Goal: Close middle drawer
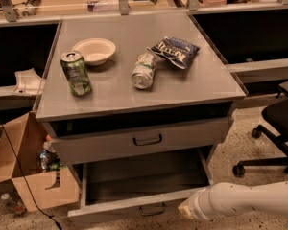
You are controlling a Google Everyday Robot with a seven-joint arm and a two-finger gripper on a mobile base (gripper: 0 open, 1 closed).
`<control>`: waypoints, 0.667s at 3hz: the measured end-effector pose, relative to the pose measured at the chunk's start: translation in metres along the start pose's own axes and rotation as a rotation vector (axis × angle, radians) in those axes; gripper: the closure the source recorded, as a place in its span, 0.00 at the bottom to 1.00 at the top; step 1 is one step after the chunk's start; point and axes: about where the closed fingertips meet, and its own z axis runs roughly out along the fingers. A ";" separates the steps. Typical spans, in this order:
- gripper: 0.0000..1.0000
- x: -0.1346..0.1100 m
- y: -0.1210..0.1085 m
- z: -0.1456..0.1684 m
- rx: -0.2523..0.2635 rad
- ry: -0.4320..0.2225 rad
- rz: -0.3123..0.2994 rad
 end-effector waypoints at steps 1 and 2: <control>1.00 0.000 0.000 0.000 0.000 0.000 0.001; 1.00 0.003 0.000 0.005 -0.014 0.006 0.020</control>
Offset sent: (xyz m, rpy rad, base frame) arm -0.0001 -0.0020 -0.0107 0.0210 0.0412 -0.0287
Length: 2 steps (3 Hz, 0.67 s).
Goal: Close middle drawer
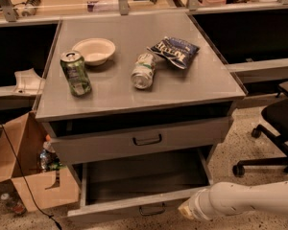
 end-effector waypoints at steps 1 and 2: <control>1.00 -0.009 -0.003 0.010 -0.005 -0.021 0.020; 1.00 -0.026 -0.012 0.019 0.005 -0.051 0.023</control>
Offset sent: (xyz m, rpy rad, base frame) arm 0.1154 0.0298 -0.0030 0.0705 -0.1382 -0.0715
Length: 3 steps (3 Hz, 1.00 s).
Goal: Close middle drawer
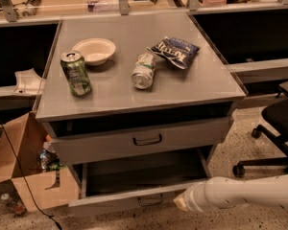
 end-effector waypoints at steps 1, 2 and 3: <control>1.00 -0.016 -0.009 0.002 0.014 -0.028 -0.001; 1.00 -0.050 -0.028 0.006 0.037 -0.091 -0.002; 1.00 -0.050 -0.030 0.008 0.041 -0.091 0.008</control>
Offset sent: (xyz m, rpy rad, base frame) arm 0.1184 0.0200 0.0289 0.0550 -0.1793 -0.0491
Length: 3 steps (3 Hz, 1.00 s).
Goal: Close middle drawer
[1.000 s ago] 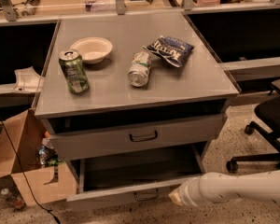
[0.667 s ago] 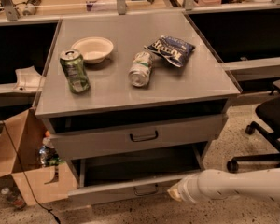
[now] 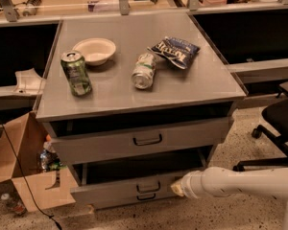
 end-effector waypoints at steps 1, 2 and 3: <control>1.00 0.001 -0.007 0.010 0.017 -0.002 0.040; 1.00 -0.002 -0.013 0.014 0.028 -0.008 0.045; 1.00 -0.014 -0.020 0.020 0.042 -0.027 0.040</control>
Offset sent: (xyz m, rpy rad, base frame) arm 0.0827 -0.0085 -0.0110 -0.0042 -0.0816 -0.1198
